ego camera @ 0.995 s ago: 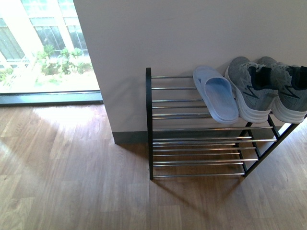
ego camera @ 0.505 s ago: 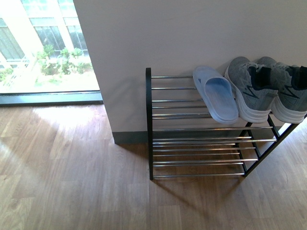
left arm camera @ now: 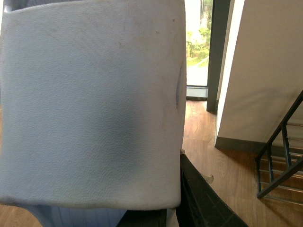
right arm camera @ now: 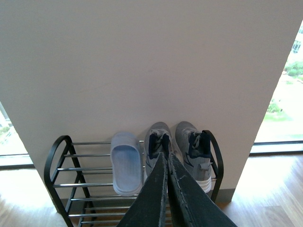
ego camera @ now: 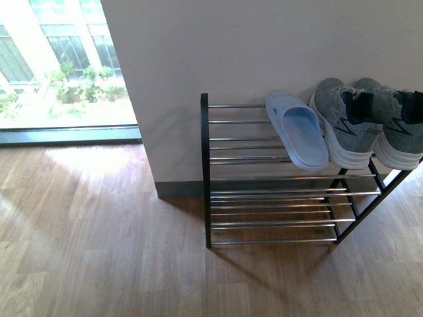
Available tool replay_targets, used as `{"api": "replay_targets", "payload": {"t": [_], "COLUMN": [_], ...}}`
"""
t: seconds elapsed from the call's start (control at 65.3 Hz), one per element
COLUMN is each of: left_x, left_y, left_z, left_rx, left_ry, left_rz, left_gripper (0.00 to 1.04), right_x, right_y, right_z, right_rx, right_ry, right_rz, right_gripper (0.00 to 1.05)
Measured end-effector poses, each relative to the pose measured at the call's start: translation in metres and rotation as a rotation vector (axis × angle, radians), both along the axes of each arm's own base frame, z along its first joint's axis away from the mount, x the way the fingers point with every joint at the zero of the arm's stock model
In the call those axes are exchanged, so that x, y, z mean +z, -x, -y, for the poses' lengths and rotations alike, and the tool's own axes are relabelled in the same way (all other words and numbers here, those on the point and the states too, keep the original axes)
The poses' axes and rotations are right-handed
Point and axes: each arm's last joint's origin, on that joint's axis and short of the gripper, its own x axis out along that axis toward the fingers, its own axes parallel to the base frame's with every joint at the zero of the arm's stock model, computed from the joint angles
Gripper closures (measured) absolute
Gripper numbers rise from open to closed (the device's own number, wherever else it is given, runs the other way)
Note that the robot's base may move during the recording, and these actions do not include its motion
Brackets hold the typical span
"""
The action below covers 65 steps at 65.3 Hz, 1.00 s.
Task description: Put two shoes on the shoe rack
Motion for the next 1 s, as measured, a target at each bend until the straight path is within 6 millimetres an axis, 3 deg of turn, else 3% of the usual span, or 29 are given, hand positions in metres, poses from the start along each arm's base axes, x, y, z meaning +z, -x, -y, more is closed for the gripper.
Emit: {"api": "replay_targets", "payload": {"t": [0.628,0.995], "left_x": [0.0,0.0], "left_y": [0.0,0.0], "left_z": [0.0,0.0], "left_rx": [0.0,0.005], "left_ry": [0.0,-0.002], "left_rz": [0.0,0.0], "left_gripper": [1.03,1.03], "right_x": [-0.003,-0.003], "right_y": [0.016,0.016], "right_z": [0.0,0.0], "right_rx": [0.001,0.004], "right_ry": [0.0,0.0], "right_rz": [-0.007,-0.005], "right_gripper": [1.03,0.4]}}
